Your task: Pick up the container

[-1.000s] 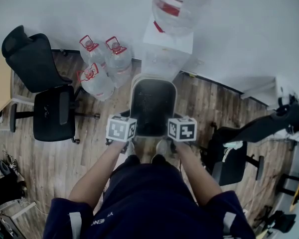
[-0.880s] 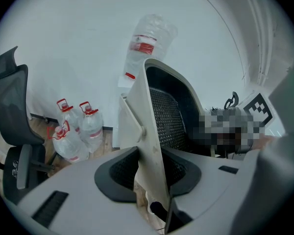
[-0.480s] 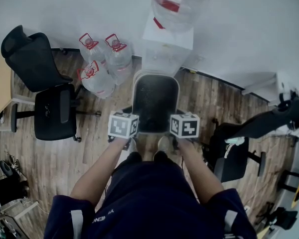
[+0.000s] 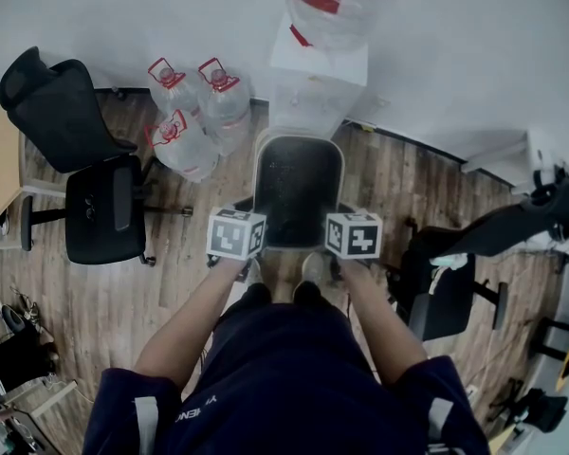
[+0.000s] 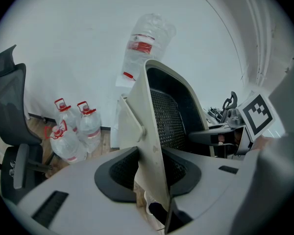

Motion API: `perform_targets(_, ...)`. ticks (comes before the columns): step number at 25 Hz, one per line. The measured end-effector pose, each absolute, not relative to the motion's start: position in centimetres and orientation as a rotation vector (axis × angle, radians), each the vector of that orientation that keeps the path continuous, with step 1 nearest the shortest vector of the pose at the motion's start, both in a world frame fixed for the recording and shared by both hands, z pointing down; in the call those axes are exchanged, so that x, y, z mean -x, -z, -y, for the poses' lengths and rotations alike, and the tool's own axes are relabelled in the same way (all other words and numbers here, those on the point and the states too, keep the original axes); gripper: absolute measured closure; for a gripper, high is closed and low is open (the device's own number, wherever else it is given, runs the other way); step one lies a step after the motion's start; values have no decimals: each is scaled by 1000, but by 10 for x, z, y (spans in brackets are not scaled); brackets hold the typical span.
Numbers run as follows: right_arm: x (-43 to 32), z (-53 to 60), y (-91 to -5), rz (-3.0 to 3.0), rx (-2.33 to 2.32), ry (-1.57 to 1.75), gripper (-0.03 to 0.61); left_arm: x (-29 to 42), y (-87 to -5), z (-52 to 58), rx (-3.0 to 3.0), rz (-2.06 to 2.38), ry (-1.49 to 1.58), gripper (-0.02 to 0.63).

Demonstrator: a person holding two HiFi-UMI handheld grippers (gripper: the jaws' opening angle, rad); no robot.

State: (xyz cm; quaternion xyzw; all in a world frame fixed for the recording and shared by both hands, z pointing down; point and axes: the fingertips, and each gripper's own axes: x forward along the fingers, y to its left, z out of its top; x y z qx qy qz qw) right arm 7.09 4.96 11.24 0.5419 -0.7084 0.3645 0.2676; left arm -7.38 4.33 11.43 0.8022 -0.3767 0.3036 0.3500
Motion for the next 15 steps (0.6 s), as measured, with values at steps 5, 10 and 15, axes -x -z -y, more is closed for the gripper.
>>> perform_targets(5, -70, -49, -113, 1908, -1466, -989, 517, 75, -114, -43, -2078, 968, -791, 480)
perform_targets(10, -70, -47, -113, 1906, -1472, -988, 517, 74, -116, -41, -2077, 960, -789, 480)
perform_targets(15, -71, -44, -115, 1902, -1473, -991, 517, 72, -115, -36, -2087, 949, -782, 479)
